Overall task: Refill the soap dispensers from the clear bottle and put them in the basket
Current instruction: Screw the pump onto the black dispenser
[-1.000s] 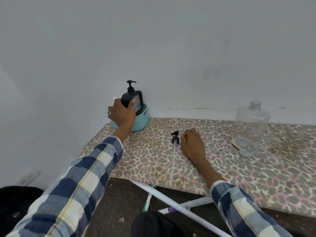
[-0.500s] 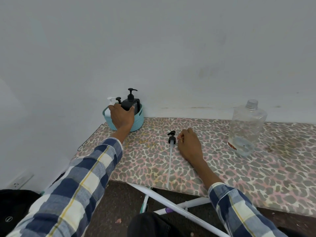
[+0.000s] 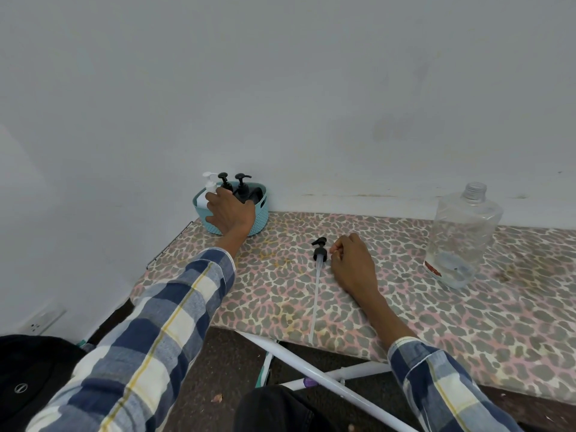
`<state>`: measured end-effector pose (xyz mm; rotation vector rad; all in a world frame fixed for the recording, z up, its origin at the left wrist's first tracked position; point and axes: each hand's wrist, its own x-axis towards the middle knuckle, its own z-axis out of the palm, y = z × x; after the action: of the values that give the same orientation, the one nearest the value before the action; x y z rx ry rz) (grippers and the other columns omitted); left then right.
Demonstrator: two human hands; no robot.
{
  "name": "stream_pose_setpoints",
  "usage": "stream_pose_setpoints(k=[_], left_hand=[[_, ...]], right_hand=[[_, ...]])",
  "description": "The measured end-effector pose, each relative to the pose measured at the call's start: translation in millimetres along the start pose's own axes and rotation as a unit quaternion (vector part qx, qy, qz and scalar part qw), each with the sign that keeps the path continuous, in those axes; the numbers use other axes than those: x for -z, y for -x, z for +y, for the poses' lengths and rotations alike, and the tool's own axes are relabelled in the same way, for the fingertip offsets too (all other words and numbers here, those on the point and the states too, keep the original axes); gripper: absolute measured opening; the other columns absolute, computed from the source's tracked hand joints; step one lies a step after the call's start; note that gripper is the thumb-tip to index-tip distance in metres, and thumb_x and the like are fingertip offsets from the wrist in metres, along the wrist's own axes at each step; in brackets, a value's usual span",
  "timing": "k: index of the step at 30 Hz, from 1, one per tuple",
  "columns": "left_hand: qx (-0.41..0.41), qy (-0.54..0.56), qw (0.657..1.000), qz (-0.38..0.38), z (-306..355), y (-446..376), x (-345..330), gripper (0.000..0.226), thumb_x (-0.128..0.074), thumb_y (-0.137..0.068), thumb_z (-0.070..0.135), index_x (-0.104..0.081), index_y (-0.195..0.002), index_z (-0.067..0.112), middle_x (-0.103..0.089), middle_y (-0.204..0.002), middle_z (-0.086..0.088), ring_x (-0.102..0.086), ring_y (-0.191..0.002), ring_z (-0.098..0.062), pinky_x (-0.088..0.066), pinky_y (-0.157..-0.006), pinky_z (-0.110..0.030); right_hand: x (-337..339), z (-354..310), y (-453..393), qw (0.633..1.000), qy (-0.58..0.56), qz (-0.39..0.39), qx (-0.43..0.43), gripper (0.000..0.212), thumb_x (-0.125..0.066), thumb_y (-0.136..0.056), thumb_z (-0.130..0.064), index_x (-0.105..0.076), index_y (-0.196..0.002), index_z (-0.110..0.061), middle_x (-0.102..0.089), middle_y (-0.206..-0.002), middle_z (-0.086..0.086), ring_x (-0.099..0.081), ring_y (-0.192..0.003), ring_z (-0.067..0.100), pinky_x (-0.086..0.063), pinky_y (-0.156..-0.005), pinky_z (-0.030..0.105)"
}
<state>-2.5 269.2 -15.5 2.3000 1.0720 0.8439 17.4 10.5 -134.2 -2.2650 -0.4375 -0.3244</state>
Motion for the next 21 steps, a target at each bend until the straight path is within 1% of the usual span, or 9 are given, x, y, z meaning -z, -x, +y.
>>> stream_pose_setpoints(k=[3, 7, 11, 12, 14, 16, 18, 20, 21], left_hand=[[-0.006, -0.028, 1.000, 0.001, -4.9, -2.0, -0.8, 0.061, -0.074, -0.090, 0.045, -0.053, -0.135, 0.010, -0.042, -0.146, -0.017, -0.041, -0.139, -0.038, -0.038, -0.108, -0.057], [-0.019, -0.053, 0.998, 0.009, -13.7, -7.3, -2.4, 0.063, -0.074, -0.087, 0.056, -0.055, -0.132, 0.015, -0.043, -0.147, -0.015, -0.038, -0.142, -0.036, -0.037, -0.109, -0.056], [0.009, -0.051, 0.999, 0.011, -13.3, -9.7, -1.8, 0.086, -0.075, -0.083, 0.065, -0.047, -0.140, 0.007, -0.042, -0.151, -0.017, -0.037, -0.145, -0.037, -0.037, -0.111, -0.060], [0.012, -0.046, 0.999, 0.015, -14.3, -8.8, -1.5, 0.088, -0.073, -0.084, 0.067, -0.046, -0.139, 0.006, -0.042, -0.150, -0.017, -0.037, -0.144, -0.037, -0.037, -0.110, -0.060], [-0.003, -0.029, 0.999, 0.039, -21.4, -7.5, -0.8, 0.080, -0.067, -0.086, 0.071, -0.049, -0.131, 0.008, -0.046, -0.142, -0.016, -0.041, -0.137, -0.037, -0.038, -0.107, -0.058], [-0.015, 0.004, 0.998, 0.066, -33.5, -8.8, 2.3, 0.065, -0.061, -0.091, 0.068, -0.051, -0.122, 0.011, -0.047, -0.135, -0.013, -0.043, -0.131, -0.036, -0.039, -0.104, -0.057], [-0.014, 0.043, 0.995, 0.087, -47.2, -16.0, 9.5, 0.053, -0.059, -0.097, 0.059, -0.051, -0.122, 0.013, -0.048, -0.133, -0.012, -0.044, -0.130, -0.035, -0.038, -0.105, -0.056], [-0.016, 0.067, 0.994, 0.090, -59.3, -28.2, 18.0, 0.047, -0.057, -0.101, 0.050, -0.051, -0.127, 0.012, -0.050, -0.136, -0.012, -0.045, -0.132, -0.035, -0.037, -0.106, -0.055], [-0.021, 0.076, 0.994, 0.080, -64.9, -35.1, 21.2, 0.045, -0.056, -0.102, 0.047, -0.051, -0.129, 0.011, -0.051, -0.137, -0.012, -0.045, -0.132, -0.035, -0.037, -0.106, -0.055]], right_hand=[[0.6, -0.3, 0.8, 1.000, -0.008, 0.002, 0.000, 0.013, -0.053, -0.100, -0.012, -0.065, -0.096, -0.015, -0.055, -0.103, 0.000, -0.056, -0.089, 0.021, -0.053, -0.076, 0.040], [1.4, -1.8, 1.2, 1.000, -0.010, 0.006, -0.001, 0.014, -0.053, -0.100, -0.012, -0.066, -0.096, -0.015, -0.056, -0.103, 0.000, -0.057, -0.088, 0.020, -0.053, -0.075, 0.039], [1.9, -1.5, 1.7, 1.000, -0.012, 0.005, -0.005, 0.015, -0.052, -0.100, -0.012, -0.066, -0.096, -0.015, -0.056, -0.103, 0.000, -0.057, -0.089, 0.019, -0.052, -0.075, 0.038], [2.2, -1.8, 1.5, 1.000, -0.013, 0.003, -0.006, 0.015, -0.052, -0.100, -0.012, -0.066, -0.096, -0.015, -0.056, -0.103, 0.000, -0.057, -0.088, 0.019, -0.052, -0.075, 0.038], [2.9, -1.9, 1.4, 1.000, -0.013, 0.000, -0.009, 0.015, -0.052, -0.100, -0.012, -0.067, -0.096, -0.016, -0.057, -0.103, 0.000, -0.058, -0.089, 0.019, -0.051, -0.074, 0.037], [5.9, -3.9, 3.6, 0.999, -0.035, 0.007, -0.024, 0.014, -0.053, -0.101, -0.013, -0.066, -0.097, -0.017, -0.059, -0.103, -0.001, -0.060, -0.089, 0.019, -0.048, -0.074, 0.035], [12.1, -15.0, 5.0, 0.996, -0.071, 0.048, -0.025, 0.014, -0.054, -0.100, -0.010, -0.065, -0.098, -0.018, -0.063, -0.102, -0.002, -0.061, -0.090, 0.019, -0.048, -0.077, 0.036], [17.4, -38.7, -5.9, 0.991, -0.097, 0.089, 0.004, 0.016, -0.056, -0.099, -0.005, -0.068, -0.101, -0.016, -0.065, -0.104, -0.001, -0.062, -0.094, 0.019, -0.051, -0.084, 0.036], [17.1, -55.1, -16.2, 0.988, -0.119, 0.094, 0.025, 0.017, -0.056, -0.099, -0.005, -0.069, -0.104, -0.015, -0.066, -0.105, 0.000, -0.062, -0.095, 0.017, -0.052, -0.086, 0.035]])
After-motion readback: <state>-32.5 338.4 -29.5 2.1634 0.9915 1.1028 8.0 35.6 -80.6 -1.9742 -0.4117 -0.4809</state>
